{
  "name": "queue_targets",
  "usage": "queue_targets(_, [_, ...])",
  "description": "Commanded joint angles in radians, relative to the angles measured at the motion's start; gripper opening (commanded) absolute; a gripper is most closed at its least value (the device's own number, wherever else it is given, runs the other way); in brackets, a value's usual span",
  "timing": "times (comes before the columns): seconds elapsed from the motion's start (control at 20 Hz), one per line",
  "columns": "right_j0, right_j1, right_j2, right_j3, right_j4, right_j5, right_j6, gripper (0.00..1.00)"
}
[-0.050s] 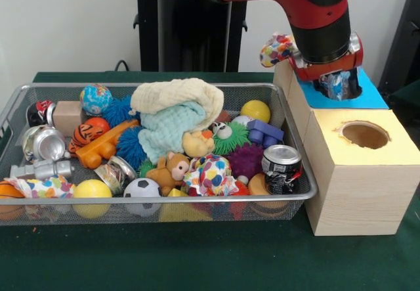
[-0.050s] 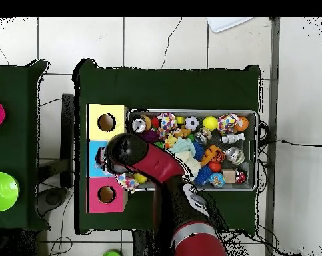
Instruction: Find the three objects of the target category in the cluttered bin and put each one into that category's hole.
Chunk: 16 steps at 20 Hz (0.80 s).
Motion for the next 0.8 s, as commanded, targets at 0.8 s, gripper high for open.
queue_targets(0.8, [-0.076,-0.083,0.015,-0.043,-0.096,0.238,0.146,1.0])
